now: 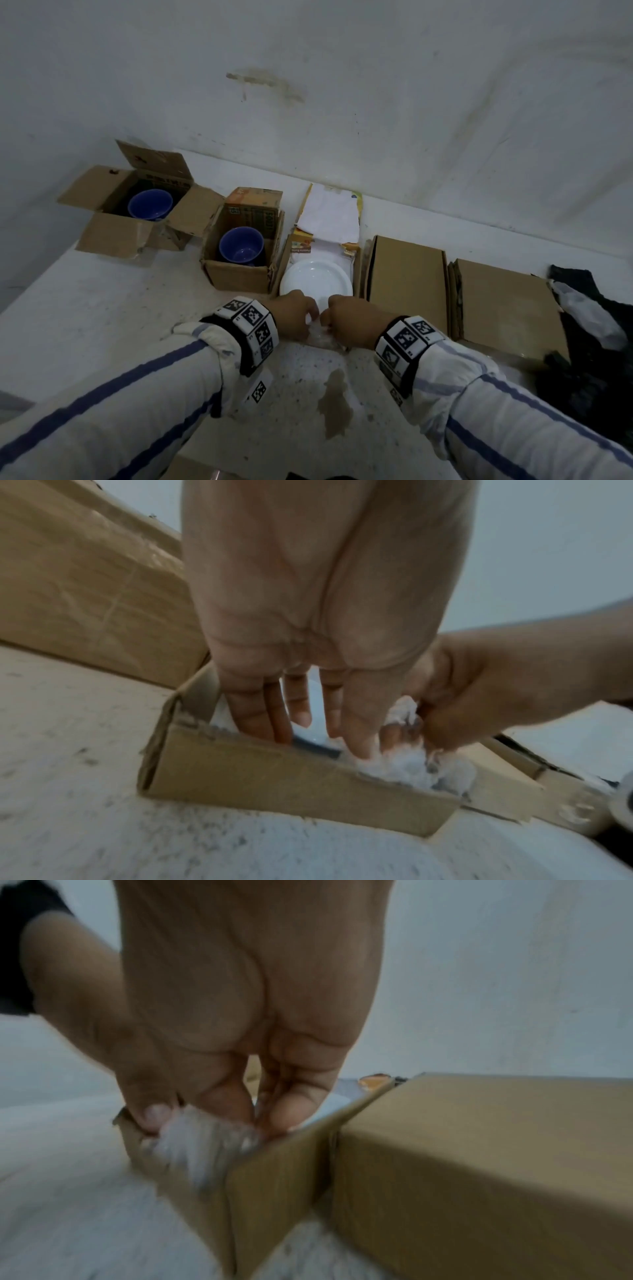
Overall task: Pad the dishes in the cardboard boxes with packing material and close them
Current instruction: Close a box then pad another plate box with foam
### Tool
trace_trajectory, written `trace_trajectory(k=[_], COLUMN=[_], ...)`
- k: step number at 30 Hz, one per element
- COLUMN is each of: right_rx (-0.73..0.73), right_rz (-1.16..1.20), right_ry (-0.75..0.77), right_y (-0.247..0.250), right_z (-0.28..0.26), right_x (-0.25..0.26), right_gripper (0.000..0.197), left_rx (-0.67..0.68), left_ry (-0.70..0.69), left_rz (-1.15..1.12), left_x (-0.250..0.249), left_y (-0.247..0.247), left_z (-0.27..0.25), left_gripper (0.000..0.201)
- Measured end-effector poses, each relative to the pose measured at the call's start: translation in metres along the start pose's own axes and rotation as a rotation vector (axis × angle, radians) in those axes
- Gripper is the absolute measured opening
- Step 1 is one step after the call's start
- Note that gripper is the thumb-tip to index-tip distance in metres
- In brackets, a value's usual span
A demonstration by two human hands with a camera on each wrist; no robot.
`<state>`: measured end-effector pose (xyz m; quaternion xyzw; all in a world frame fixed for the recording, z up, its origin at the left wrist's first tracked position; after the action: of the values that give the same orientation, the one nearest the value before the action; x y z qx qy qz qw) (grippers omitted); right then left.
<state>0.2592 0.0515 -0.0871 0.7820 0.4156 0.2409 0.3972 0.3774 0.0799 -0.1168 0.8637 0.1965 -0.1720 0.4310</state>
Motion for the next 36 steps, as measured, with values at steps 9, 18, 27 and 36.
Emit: trace_trajectory(k=[9, 18, 27, 36], right_rx=[0.060, 0.027, -0.311, -0.548], right_rz=[-0.074, 0.131, 0.493, 0.441], right_ry=[0.048, -0.024, -0.318, -1.002], right_y=[0.002, 0.000, 0.005, -0.057], right_z=[-0.001, -0.007, -0.080, -0.218], right_x=[-0.002, -0.001, -0.089, -0.231], right_gripper=[0.028, 0.031, 0.030, 0.027], left_rx=[-0.072, -0.035, -0.322, -0.225], left_ry=[-0.047, 0.045, -0.014, -0.196], left_rz=[0.100, 0.113, -0.240, -0.346], left_x=[-0.011, -0.011, -0.087, -0.239], left_y=[-0.002, -0.002, 0.024, -0.036], left_z=[0.005, 0.002, 0.000, 0.050], left_gripper=[0.027, 0.039, 0.030, 0.032])
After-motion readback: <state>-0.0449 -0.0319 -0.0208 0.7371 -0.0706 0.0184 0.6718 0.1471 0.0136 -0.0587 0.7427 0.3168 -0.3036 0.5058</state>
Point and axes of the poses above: each hand's wrist, its own z-axis towards the middle knuckle, its own y-axis out of the back of the hand, x = y × z, the point moved 3 cm from there along z, towards the middle knuckle, and after that the axes turned 7 degrees about -z, right-handed, at the moved point
